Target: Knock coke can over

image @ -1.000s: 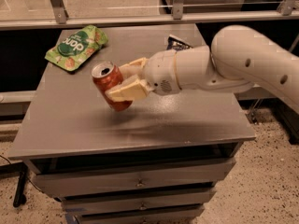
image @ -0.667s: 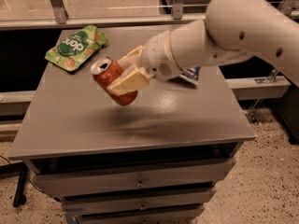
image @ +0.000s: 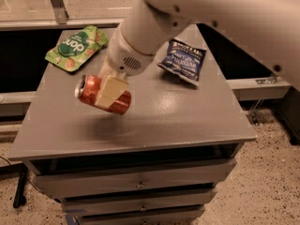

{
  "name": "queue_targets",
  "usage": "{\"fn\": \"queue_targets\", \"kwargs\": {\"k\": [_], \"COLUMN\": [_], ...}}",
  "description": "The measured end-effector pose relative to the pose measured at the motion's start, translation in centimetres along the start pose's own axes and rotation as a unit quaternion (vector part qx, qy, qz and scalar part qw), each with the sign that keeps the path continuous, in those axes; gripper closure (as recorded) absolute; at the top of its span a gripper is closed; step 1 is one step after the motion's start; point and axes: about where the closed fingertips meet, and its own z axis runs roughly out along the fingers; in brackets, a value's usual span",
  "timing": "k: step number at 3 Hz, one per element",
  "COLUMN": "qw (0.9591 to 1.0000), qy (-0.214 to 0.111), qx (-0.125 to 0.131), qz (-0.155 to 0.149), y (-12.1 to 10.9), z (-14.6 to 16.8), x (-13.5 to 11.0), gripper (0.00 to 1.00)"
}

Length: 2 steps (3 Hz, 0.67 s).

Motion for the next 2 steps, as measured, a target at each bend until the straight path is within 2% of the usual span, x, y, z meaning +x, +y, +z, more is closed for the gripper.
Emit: {"fn": "queue_targets", "kwargs": {"k": [1,2], "qw": [0.9933,0.9786], "qy": [0.100,0.189], "qx": [-0.034,-0.034], "qz": [-0.047,-0.073], "y": [0.6,-0.9], "z": [3.9,6.2], "x": [0.1,2.0], "gripper": [1.00,1.00]}}
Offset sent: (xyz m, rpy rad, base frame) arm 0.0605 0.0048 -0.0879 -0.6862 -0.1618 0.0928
